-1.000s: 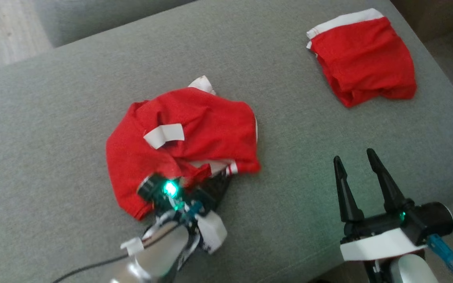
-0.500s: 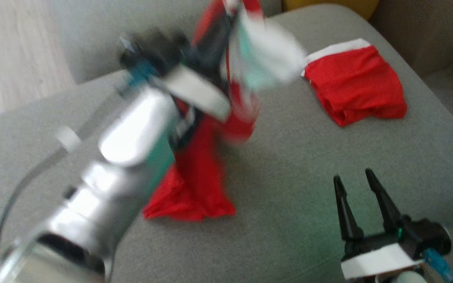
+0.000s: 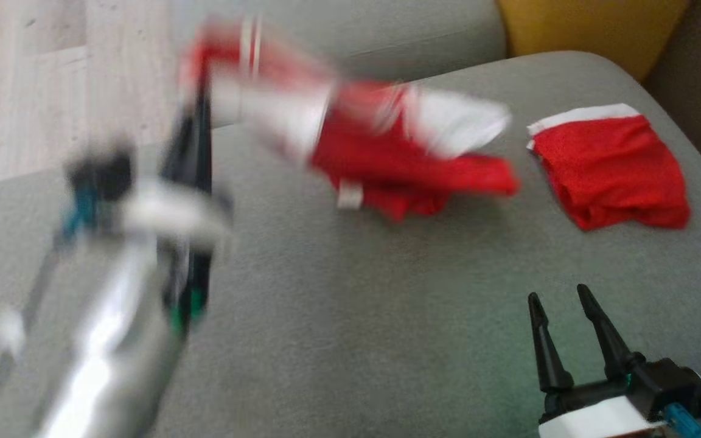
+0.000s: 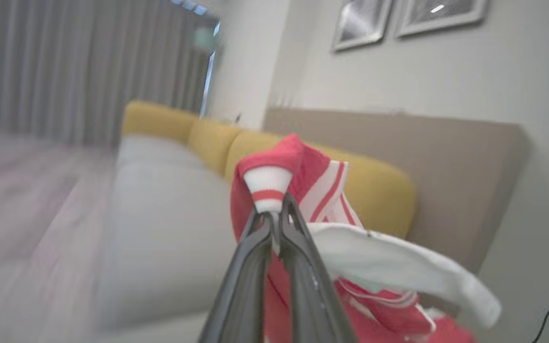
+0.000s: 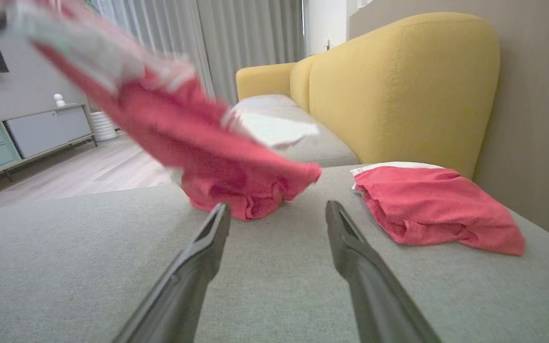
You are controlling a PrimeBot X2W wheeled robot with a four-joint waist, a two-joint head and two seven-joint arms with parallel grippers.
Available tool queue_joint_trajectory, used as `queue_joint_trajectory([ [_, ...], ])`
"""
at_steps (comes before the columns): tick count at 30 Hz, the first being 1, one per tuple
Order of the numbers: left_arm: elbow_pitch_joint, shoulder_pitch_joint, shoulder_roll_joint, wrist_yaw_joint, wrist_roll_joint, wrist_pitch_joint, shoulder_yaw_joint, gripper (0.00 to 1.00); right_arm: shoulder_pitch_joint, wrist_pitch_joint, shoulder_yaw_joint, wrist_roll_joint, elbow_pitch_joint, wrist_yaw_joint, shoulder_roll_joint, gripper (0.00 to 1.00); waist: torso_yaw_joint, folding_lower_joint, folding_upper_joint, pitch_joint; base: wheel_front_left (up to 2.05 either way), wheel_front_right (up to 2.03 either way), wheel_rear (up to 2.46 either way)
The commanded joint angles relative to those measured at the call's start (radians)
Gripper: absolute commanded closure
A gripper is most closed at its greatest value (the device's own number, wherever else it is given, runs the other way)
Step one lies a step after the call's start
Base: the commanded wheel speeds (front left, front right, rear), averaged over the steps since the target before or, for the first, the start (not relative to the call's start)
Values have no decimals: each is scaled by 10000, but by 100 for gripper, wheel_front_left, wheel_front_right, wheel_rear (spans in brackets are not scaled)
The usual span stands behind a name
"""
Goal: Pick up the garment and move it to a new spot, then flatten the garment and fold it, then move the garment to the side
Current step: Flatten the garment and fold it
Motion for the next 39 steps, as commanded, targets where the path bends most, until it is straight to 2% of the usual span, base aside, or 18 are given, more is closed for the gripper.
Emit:
queue_joint_trajectory([
  [1,-244,493,357,111,-217,-15,437,100,-280,-38,186,-84,-350,-9,-89,0,256,0,0,28,0,0,0],
  [7,-130,4486,722,632,-856,-47,840,100,-209,-38,61,-149,-341,-9,-89,0,813,0,0,159,0,0,0],
  [9,-201,5326,818,709,-597,-55,1012,100,-180,-38,78,-171,-312,-9,-89,0,1106,0,0,165,0,0,0],
  [11,-434,5574,781,745,-308,-57,1281,100,-175,-38,102,-195,-293,-9,-89,0,1294,0,0,145,0,0,0],
  [12,-552,5646,717,751,-200,-57,1439,95,-178,-38,125,-200,-290,-9,-89,0,1377,0,0,135,0,0,0],
  [14,-783,5645,648,647,134,-58,1594,100,-195,-38,168,-191,-296,-9,-89,0,1539,0,0,126,0,0,0],
  [19,-1181,4965,500,309,878,-59,1881,100,-205,-38,319,-212,-207,-9,-89,0,1898,0,0,62,0,0,0],
  [20,-1093,4797,494,283,993,-59,1844,91,-205,-38,329,-206,-190,-9,-89,0,1944,0,0,41,0,0,0],
  [21,-933,4641,512,279,1127,-42,1746,52,-209,-38,345,-195,-174,-9,-89,0,1973,0,0,24,0,0,0],
  [22,-725,4502,528,307,1229,50,1655,0,-220,-38,361,-181,-161,-9,-89,0,1990,0,0,12,0,0,0],
  [24,-301,4283,581,527,1483,134,1540,0,-255,-38,387,-120,-168,-9,-89,0,1998,0,0,-5,0,0,0],
  [27,91,4336,651,1087,2022,59,1415,0,-277,-38,440,-31,-165,-9,-89,0,1957,0,0,-11,0,0,0],
  [33,-274,5398,300,2096,2293,-53,2172,0,-121,-38,379,74,-193,-9,-89,0,1904,0,0,40,0,0,0],
  [35,-470,5905,-2,2155,2174,-56,2437,0,-124,-38,374,72,-192,-9,-89,0,1850,0,0,70,0,0,0],
  [39,-478,6594,-316,1890,2407,-58,2193,0,-190,-38,353,83,-197,-9,-89,0,1739,0,0,138,0,0,0],
])
